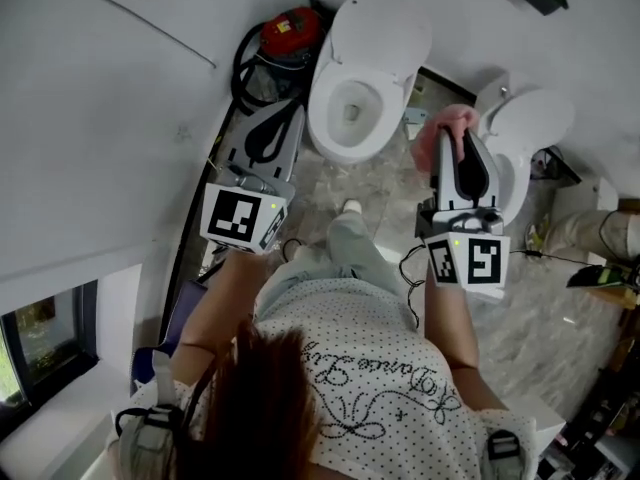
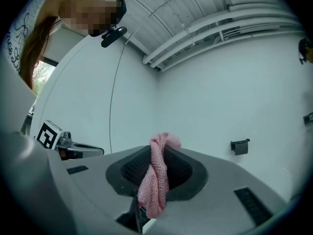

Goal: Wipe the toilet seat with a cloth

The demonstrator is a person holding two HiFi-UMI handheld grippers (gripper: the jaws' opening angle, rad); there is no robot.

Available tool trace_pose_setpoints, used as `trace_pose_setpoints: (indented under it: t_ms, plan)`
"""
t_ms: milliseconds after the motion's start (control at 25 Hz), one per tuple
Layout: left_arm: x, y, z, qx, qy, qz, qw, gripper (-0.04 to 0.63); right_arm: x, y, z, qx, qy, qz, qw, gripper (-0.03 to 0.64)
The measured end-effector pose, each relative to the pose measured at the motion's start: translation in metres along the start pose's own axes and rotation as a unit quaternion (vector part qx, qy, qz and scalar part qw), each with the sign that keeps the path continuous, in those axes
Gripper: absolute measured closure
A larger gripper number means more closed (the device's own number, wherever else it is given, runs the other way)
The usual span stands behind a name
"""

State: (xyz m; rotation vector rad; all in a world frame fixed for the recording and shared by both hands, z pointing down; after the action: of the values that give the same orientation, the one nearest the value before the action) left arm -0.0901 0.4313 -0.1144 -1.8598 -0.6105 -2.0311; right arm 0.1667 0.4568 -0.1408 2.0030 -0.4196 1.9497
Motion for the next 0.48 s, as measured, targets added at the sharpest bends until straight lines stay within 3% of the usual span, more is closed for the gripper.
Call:
trace_pose_setpoints:
  t_ms: [480]
  plan:
    - [-0.020,0.107,-0.009,-0.087,0.000,0.008,0.9962,0.595,-0.002,0.114,0.108,-0.099,0.007,0.022,0.995,0.534]
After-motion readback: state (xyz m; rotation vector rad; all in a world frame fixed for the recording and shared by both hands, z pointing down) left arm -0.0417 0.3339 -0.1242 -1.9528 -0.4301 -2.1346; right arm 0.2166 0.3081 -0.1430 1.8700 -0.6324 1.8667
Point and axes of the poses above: the fingertips, and each gripper's own axes: y forward along the fingers, z to its right, x out of its underside, the point moved 7 cm from there along -y, backward along the fingers, and after that the axes turned 8 degrees about -z, right-handed, at the moved point
